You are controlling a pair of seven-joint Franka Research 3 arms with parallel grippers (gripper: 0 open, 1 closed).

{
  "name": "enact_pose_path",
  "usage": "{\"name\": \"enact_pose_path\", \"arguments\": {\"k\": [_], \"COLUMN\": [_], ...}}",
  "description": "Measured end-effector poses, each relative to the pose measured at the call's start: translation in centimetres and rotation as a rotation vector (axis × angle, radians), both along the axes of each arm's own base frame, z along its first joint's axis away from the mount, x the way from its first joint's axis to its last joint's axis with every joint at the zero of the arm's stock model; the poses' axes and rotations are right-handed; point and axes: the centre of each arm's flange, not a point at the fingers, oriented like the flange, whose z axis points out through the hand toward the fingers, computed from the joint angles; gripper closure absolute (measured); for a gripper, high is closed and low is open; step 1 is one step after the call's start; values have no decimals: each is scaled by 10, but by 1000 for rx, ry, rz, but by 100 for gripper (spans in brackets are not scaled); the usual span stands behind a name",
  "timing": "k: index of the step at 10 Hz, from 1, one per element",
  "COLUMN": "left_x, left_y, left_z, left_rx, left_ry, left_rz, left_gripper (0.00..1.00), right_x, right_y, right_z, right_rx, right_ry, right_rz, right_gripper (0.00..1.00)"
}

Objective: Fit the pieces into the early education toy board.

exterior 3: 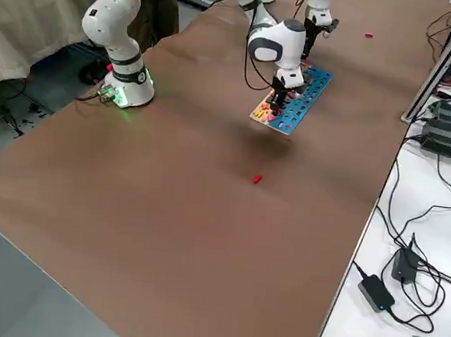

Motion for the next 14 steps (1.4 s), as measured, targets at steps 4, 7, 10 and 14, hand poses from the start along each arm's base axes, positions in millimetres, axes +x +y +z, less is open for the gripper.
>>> {"name": "enact_pose_path", "arguments": {"k": [4, 7, 10, 14], "left_x": [3, 2, 2, 3], "left_y": [-7, -9, -9, -8], "left_z": [-15, -24, -25, -27], "left_rx": [2, 8, 13, 17], "left_ry": [9, 16, 14, 14], "left_rz": [17, 15, 10, 10], "left_gripper": [74, 74, 74, 74], "right_x": [0, -5, -5, -5], "right_y": [0, 0, 0, 0], "right_z": [0, -6, -6, -6], "right_rx": [1, -1, -1, -1], "right_ry": [-3, 4, 4, 4], "right_rz": [0, 3, 3, 3], "right_gripper": [58, 39, 40, 42]}}
